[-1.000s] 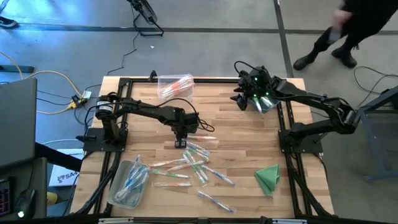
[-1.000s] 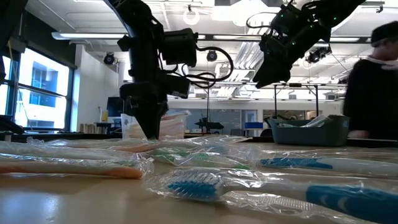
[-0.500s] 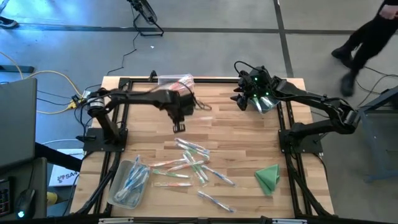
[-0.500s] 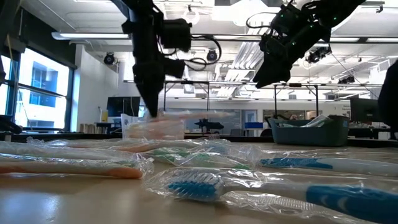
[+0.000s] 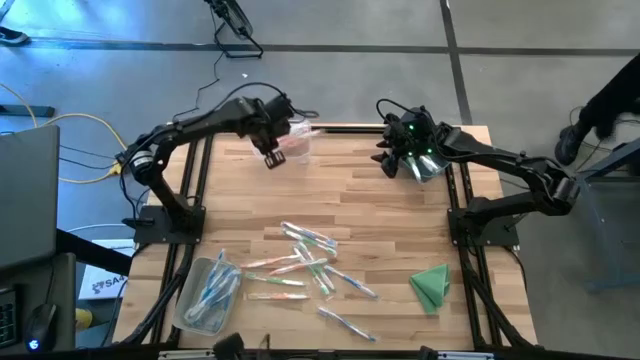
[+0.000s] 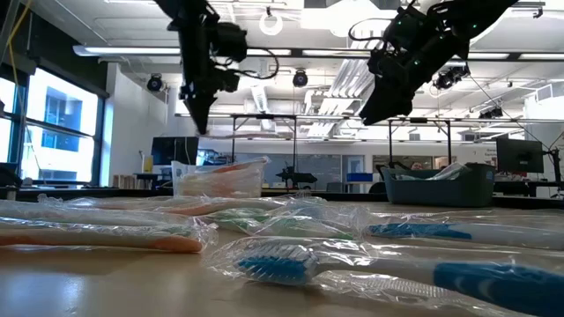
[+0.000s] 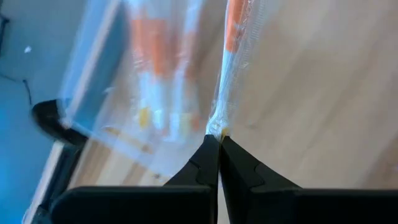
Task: Pick & Place Toothbrushes
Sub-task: Put the orange toothbrush into the transparent bin
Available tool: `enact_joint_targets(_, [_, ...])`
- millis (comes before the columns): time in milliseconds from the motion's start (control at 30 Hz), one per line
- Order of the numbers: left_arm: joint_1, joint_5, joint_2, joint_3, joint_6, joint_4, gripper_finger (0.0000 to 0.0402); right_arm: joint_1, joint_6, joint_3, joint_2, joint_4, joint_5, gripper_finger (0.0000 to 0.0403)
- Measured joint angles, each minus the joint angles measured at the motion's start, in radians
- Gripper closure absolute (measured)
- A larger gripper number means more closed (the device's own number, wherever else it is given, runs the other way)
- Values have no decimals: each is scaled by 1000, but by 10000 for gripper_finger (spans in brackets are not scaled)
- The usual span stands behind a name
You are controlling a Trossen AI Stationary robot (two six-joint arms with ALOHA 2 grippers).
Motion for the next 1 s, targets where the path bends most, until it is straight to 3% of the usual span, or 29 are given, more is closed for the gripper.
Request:
enact_joint_targets(133, [71, 0, 1, -61, -2, 92, 401, 0, -2, 0, 0, -4, 59, 177])
enact_joint_targets(400, [170, 44, 1, -139, -10, 217, 401, -10, 18, 0, 0, -10, 58, 177])
enact_joint_targets(1000, [181, 47, 1, -245, -67, 250, 400, -13, 90, 0, 0, -20, 59, 177])
